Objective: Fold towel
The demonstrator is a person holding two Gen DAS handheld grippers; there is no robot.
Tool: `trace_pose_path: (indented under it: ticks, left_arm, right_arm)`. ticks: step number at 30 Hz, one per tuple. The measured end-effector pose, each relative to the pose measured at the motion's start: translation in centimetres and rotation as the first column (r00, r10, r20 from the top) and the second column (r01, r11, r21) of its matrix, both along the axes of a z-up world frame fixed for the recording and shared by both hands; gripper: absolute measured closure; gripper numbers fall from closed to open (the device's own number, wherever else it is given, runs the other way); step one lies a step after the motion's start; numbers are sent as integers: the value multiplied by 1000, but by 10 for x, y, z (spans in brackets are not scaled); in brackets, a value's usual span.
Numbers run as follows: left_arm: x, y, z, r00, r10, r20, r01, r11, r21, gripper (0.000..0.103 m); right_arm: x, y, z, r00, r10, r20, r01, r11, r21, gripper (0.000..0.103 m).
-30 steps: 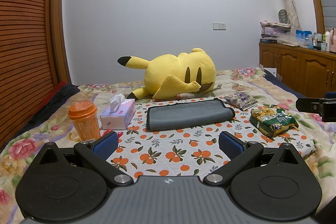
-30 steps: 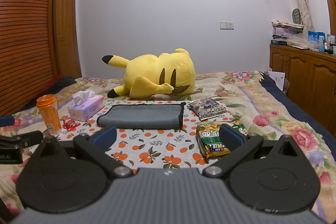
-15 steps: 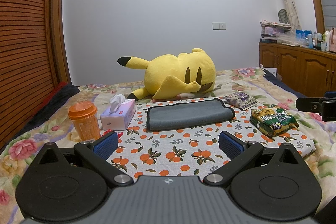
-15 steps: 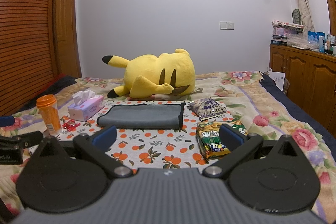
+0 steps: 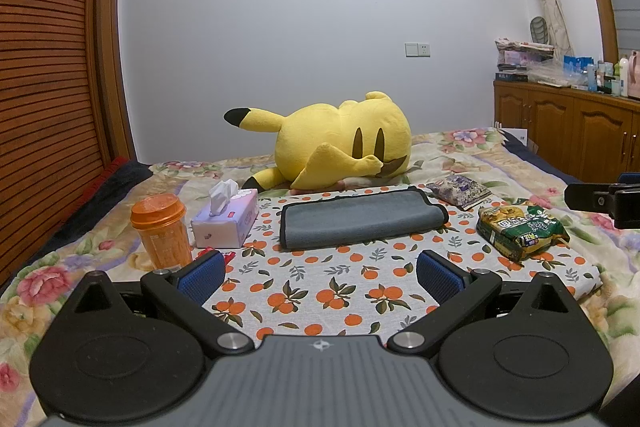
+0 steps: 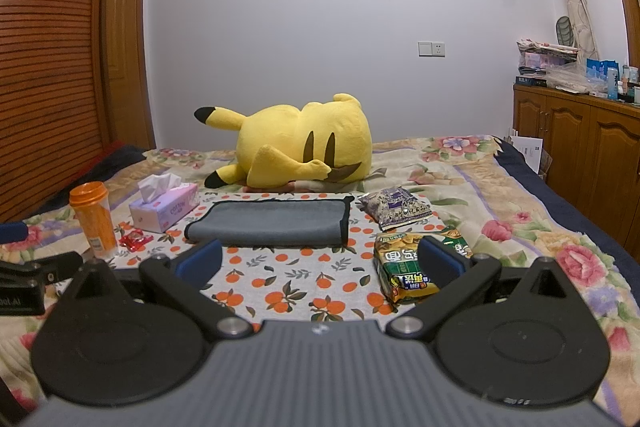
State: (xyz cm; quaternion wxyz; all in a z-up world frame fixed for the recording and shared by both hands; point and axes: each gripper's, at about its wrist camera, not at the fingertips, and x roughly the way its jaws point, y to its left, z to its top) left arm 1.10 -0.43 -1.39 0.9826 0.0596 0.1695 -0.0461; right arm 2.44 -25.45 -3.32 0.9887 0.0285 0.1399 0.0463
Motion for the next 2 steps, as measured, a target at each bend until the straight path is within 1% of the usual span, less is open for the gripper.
trace_pose_path:
  ticks: [2]
  left_arm:
    - [0, 0, 0, 1000, 1, 0, -1, 1000, 1, 0]
  right_arm:
    - [0, 0, 0, 1000, 0, 1, 0, 1000, 0, 0]
